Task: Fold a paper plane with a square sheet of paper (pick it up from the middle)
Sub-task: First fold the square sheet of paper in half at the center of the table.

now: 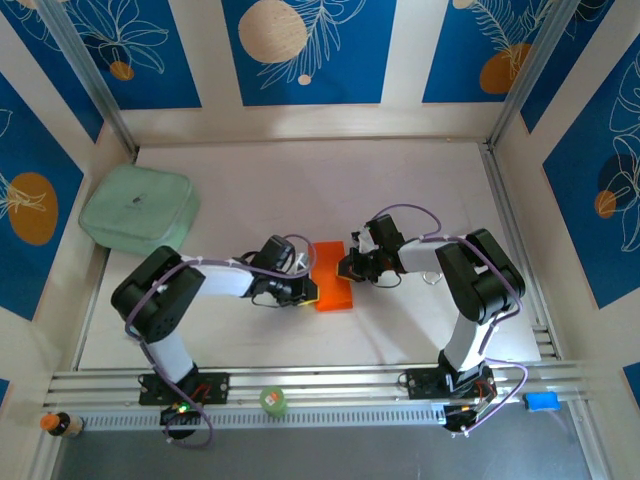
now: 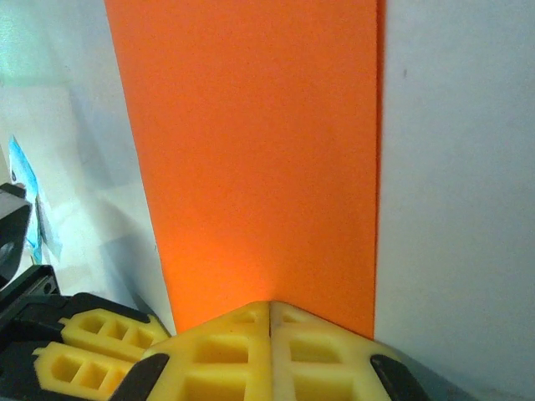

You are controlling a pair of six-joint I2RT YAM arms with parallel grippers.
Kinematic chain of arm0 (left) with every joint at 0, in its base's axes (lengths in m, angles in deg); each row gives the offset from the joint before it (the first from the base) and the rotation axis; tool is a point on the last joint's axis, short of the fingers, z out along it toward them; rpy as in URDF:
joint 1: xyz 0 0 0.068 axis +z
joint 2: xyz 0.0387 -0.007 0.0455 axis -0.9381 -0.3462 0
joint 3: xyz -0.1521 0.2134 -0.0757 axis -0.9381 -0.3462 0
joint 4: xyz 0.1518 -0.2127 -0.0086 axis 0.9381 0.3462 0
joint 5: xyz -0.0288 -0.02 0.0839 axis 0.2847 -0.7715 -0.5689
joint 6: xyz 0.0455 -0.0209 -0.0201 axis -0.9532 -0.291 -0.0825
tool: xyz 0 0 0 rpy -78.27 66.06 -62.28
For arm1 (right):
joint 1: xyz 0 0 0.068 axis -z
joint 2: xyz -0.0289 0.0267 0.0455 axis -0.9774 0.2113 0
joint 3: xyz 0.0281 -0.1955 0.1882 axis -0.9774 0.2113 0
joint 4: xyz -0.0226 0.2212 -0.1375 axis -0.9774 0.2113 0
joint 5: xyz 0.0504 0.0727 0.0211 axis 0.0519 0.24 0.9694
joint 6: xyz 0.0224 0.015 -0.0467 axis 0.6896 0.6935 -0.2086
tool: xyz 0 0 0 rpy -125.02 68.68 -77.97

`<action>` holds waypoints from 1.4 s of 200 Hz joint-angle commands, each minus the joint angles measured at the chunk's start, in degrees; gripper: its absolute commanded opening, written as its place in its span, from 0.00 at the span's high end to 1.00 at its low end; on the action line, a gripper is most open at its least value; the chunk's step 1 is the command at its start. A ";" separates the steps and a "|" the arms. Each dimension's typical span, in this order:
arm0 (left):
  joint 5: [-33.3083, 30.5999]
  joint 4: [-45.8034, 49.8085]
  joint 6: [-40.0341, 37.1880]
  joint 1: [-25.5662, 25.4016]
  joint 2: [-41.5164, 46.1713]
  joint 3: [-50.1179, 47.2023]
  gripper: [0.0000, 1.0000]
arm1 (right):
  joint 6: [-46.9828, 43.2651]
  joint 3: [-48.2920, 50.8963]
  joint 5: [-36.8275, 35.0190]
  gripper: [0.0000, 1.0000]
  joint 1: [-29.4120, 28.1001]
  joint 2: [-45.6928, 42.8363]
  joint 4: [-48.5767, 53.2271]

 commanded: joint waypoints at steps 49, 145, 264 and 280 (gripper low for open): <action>3.33 -6.44 7.97 -2.61 -0.11 0.81 0.90 | 0.17 2.21 -3.66 1.00 0.43 1.03 5.49; -1.22 1.10 2.34 -2.81 -1.06 -5.11 0.94 | 0.17 2.37 -3.92 1.00 0.47 1.03 5.54; 3.00 -4.98 7.10 -3.78 -0.48 -1.08 0.93 | 0.32 2.49 -3.92 1.00 0.56 1.01 5.41; 3.22 -5.05 6.97 -3.72 -1.38 -2.45 0.93 | 0.26 2.47 -3.86 1.00 0.56 1.03 5.42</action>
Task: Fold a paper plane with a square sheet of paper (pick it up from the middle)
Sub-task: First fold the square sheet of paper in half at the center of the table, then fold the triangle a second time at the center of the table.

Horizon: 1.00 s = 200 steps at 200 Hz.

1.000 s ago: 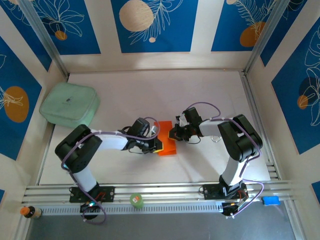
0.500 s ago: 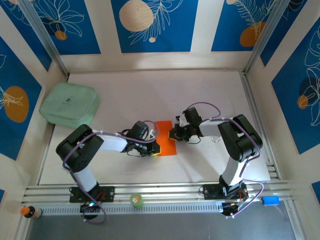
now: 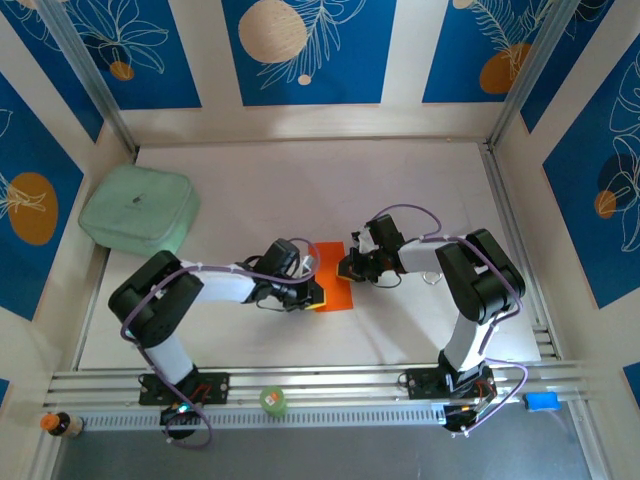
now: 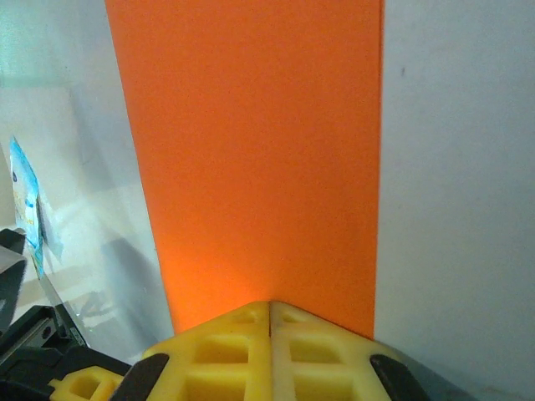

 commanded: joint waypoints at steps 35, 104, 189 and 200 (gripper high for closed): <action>2.16 2.44 -2.49 -0.65 -1.34 -3.77 0.93 | 0.06 2.37 -4.12 1.00 0.56 1.08 5.61; -0.76 13.20 -9.37 -1.27 4.54 -2.81 0.92 | -0.54 1.66 -3.11 1.00 0.78 0.86 6.00; -7.41 10.13 -7.79 6.30 11.92 3.97 0.91 | 1.53 -2.15 -5.74 0.74 -0.85 -15.59 9.57; -5.75 9.02 -7.72 7.75 9.22 6.26 0.91 | 3.92 0.87 -6.63 0.67 -0.63 -18.81 8.37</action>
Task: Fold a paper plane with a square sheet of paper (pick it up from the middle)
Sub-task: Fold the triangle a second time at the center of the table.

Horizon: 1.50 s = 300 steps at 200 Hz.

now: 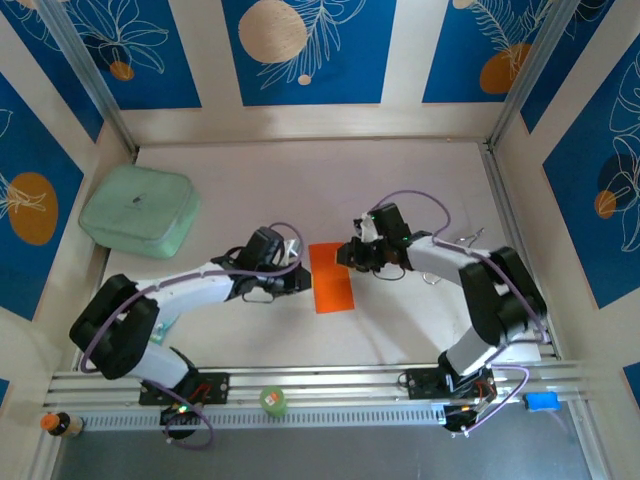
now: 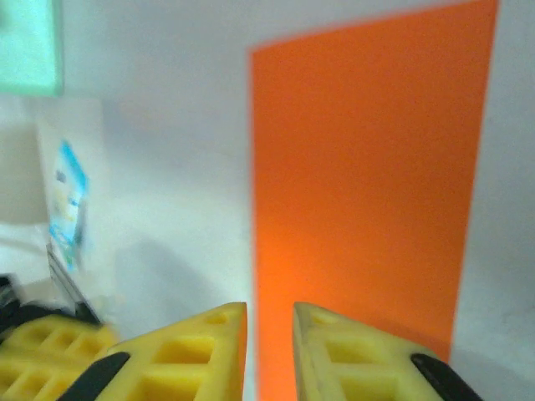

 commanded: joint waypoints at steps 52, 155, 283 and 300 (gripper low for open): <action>7.93 -3.97 -1.02 7.18 -19.49 17.07 0.90 | 11.98 13.40 -2.09 0.63 -0.37 -14.79 0.70; 8.60 -3.41 -2.95 9.41 -33.98 23.89 0.90 | 15.85 16.43 1.61 0.68 -4.50 -10.75 -1.22; 7.62 -6.22 -2.36 10.38 -34.49 16.63 0.91 | 16.19 18.17 -1.84 0.59 -3.88 -9.06 2.76; 7.69 -6.31 -2.26 10.38 -34.47 16.54 0.91 | 16.04 18.13 -1.39 0.59 -3.84 -8.63 2.35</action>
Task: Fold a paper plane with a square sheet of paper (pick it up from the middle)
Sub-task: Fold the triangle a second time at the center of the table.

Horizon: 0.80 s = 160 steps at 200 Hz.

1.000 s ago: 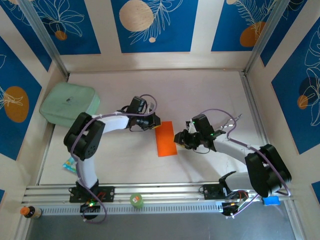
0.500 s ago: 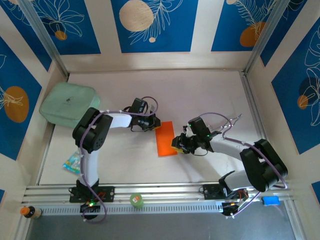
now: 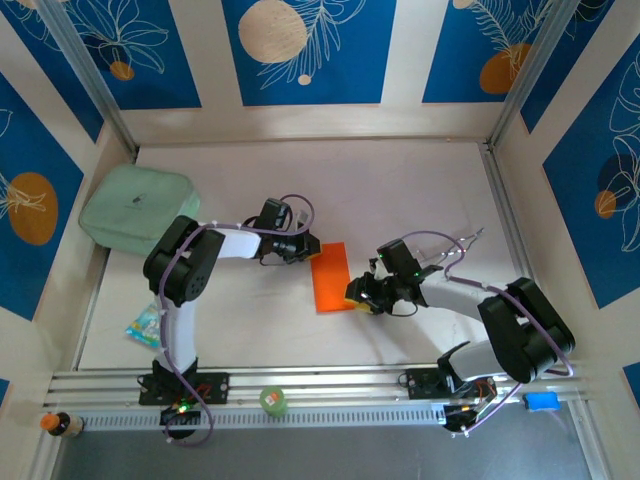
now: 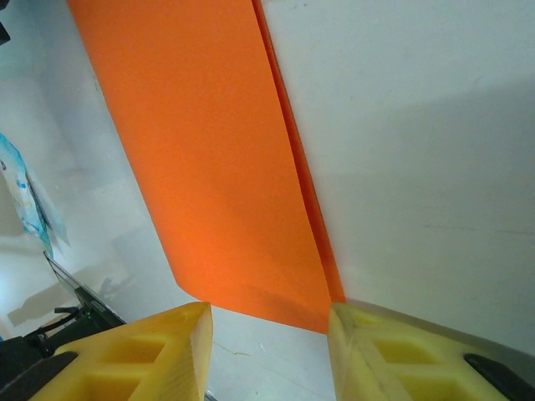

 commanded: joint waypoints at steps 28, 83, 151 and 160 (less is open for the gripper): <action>-2.84 5.01 -0.38 0.56 -2.22 -2.68 0.91 | 0.52 0.56 0.08 0.58 0.31 1.62 0.86; -2.70 4.55 0.09 0.56 -2.22 -2.78 0.91 | 0.90 1.15 1.18 0.58 0.45 1.37 -0.68; -2.65 4.46 0.41 0.56 -1.95 -2.87 0.91 | 0.76 2.56 -1.13 0.56 1.35 -2.44 0.96; -2.71 4.54 0.44 0.56 -1.95 -2.88 0.91 | 0.83 2.75 -0.16 0.56 1.46 -2.18 0.13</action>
